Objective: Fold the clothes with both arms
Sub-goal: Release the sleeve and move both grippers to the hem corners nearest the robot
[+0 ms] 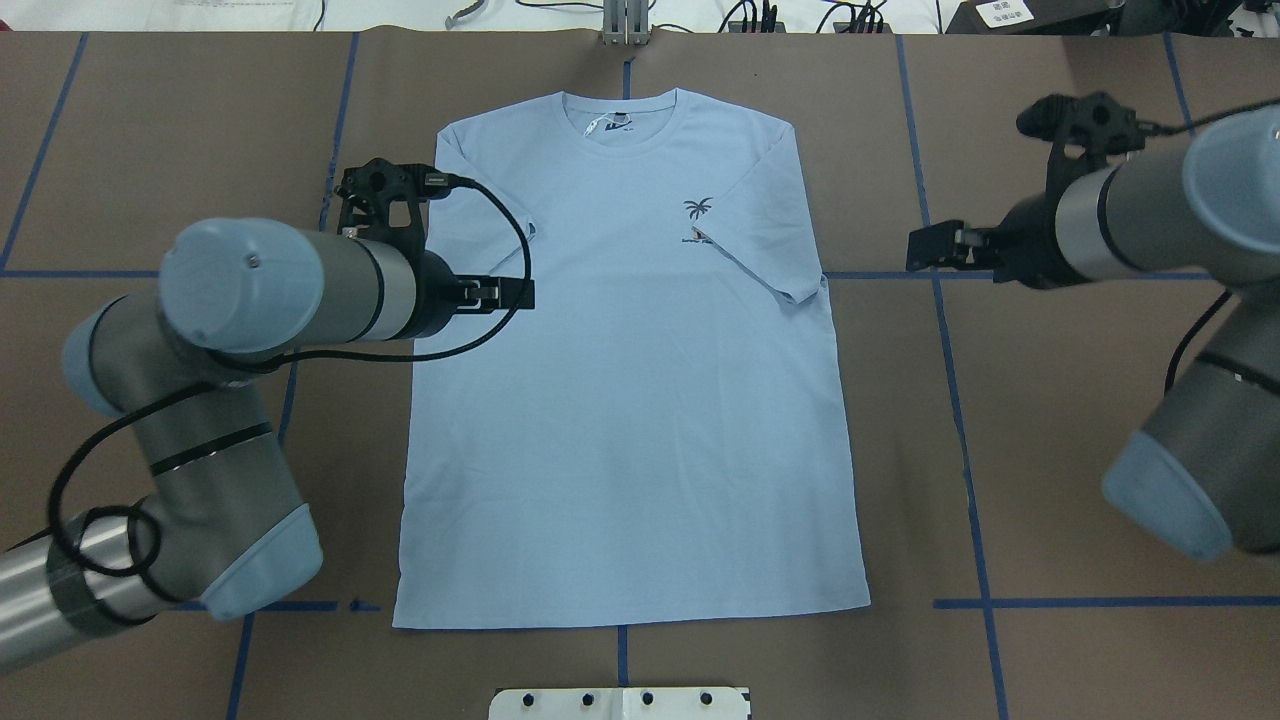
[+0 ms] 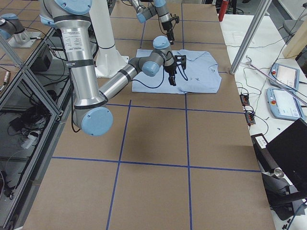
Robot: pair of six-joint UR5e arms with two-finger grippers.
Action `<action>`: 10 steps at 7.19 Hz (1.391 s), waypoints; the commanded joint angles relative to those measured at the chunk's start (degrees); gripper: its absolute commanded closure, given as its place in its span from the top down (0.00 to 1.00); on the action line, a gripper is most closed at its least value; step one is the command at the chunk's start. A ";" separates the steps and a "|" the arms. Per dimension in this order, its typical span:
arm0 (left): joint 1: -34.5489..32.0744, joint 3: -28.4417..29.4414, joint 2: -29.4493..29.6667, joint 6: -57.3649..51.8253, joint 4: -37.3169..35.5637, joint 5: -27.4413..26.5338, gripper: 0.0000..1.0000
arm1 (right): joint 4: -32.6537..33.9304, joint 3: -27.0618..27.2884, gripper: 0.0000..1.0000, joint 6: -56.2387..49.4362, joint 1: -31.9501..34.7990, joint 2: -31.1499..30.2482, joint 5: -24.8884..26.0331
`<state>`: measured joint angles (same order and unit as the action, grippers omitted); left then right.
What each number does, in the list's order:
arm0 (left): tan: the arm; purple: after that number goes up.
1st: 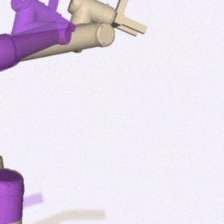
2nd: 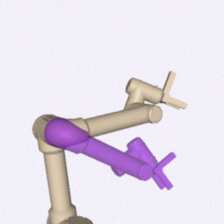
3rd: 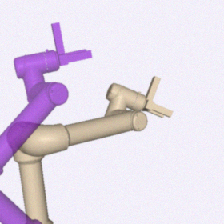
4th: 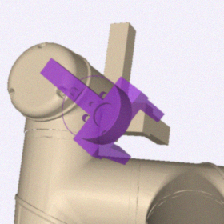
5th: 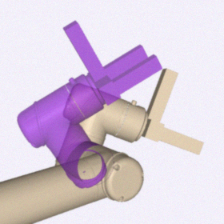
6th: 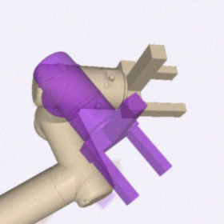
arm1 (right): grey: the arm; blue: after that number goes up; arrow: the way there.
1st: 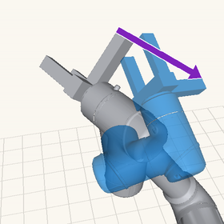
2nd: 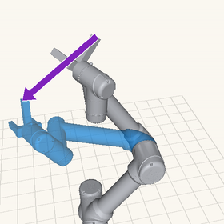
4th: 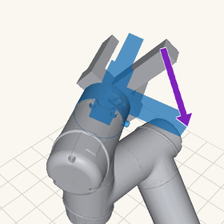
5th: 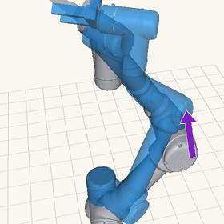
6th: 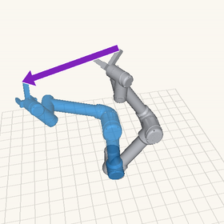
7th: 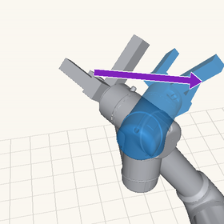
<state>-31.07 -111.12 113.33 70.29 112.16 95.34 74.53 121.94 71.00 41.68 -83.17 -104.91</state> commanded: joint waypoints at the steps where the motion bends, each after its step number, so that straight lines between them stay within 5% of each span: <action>1: 10.09 -10.84 -10.02 10.08 -0.54 -5.03 1.00 | -0.26 11.09 0.98 16.82 -19.87 -10.92 16.14; 3: 22.04 -14.99 -17.06 22.29 -0.46 -12.07 0.96 | -10.30 12.36 0.96 29.40 -38.24 -18.56 34.67; 4: 28.10 -14.91 -17.70 30.09 -0.63 -16.72 0.80 | -14.63 12.27 0.95 32.42 -44.16 -22.44 40.60; 5: 31.82 -14.30 -18.40 34.43 -1.15 -18.76 0.67 | -14.59 12.10 0.93 34.01 -45.35 -22.56 41.88; 10: 30.99 -10.78 -18.41 30.71 -5.45 -18.35 0.63 | -14.50 11.83 0.95 33.50 -45.45 -21.69 42.95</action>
<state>0.99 -121.99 94.87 103.04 108.11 76.89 60.03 133.84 104.59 -3.70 -104.92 -62.12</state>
